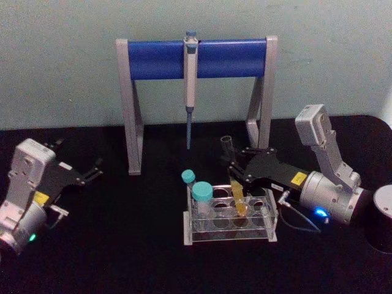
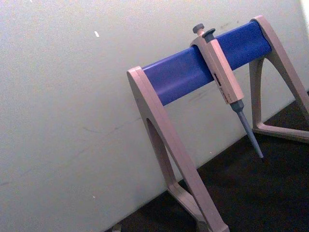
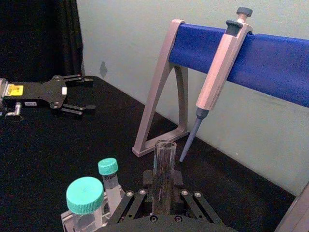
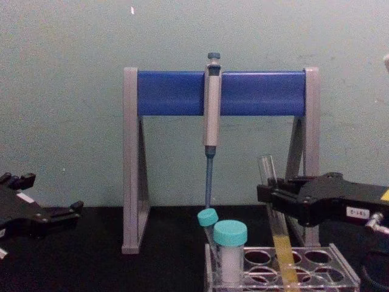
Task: Pick up the test tube from the test tube rack, shake it, then place it back into the test tube rack.
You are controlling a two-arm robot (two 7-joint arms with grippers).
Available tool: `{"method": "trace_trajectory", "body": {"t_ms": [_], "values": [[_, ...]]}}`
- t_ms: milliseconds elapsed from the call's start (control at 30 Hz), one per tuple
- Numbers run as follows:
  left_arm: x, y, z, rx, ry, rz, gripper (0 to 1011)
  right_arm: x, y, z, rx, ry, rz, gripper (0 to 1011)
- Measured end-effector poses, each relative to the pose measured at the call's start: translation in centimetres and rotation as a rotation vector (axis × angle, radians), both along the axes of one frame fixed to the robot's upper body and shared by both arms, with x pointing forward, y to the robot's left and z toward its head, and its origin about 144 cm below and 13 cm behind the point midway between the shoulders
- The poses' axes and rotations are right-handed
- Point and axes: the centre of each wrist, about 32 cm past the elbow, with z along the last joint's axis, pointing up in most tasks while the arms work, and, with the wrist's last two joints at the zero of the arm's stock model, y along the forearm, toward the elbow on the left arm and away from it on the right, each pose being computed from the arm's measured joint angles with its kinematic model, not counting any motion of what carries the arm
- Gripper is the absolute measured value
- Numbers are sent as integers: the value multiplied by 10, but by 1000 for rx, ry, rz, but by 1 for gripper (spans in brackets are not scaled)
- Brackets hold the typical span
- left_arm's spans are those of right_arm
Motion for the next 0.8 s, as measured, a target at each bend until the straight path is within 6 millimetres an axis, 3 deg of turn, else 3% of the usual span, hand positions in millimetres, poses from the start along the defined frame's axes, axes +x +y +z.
{"method": "trace_trajectory", "body": {"t_ms": [433, 800], "values": [[0, 0, 0, 0, 0, 0, 1001, 0, -4, -1, 67, -5, 39, 232], [0, 0, 0, 0, 0, 0, 1001, -6, -9, 11, 136, -60, 53, 232]]}}
